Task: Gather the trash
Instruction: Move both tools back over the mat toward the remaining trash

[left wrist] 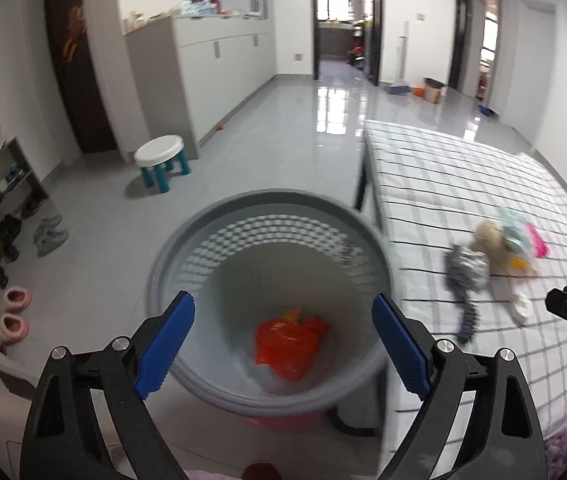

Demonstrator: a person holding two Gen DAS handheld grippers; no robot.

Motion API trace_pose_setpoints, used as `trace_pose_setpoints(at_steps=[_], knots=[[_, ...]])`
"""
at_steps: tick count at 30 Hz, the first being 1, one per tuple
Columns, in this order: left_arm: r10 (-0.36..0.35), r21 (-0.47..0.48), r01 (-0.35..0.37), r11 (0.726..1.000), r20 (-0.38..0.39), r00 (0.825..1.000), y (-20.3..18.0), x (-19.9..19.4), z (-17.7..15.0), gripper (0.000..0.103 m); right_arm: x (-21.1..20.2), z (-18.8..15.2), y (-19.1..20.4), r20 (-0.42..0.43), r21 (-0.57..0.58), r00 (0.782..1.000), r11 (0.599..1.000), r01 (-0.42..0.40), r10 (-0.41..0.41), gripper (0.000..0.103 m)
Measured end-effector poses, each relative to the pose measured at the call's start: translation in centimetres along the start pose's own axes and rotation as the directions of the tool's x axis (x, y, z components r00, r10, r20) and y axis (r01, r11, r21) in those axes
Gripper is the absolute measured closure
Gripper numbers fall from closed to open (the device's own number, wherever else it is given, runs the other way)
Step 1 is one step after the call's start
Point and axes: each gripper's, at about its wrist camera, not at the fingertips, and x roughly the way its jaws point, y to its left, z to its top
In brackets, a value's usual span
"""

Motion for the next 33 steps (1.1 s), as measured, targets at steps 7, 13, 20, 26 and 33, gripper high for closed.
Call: trace_pose_setpoints(at_steps=[7, 13, 20, 26, 33], knots=[[-0.091, 0.043, 0.09, 0.995, 0.012, 0.996, -5.1, -1.2, -0.3, 0.009, -1.0, -2.1, -5.1, -0.025, 0.064, 0.996, 0.994, 0.09, -0.088, 0.037], [-0.116, 0.078, 0.116, 0.99, -0.007, 0.993, -8.9, -0.2, -0.6, 0.009, -0.9, -2.6, -7.2, -0.02, 0.065, 0.994, 0.992, 0.111, -0.11, 0.037], [-0.089, 0.105, 0.091, 0.99, -0.024, 0.996, -11.3, 1.2, -1.2, 0.009, 0.8, -2.4, -7.6, -0.057, 0.018, 0.993, 0.994, 0.106, -0.105, 0.037], [-0.06, 0.116, 0.065, 0.991, -0.046, 0.997, -11.8, 2.8, -1.7, 0.008, 3.4, -1.5, -7.0, -0.091, -0.02, 0.993, 0.997, 0.079, -0.08, 0.037], [-0.029, 0.133, 0.037, 0.99, -0.059, 0.998, -11.9, 4.0, -2.3, 0.008, 5.6, -1.2, -6.5, -0.112, -0.031, 0.992, 0.998, 0.051, -0.054, 0.037]])
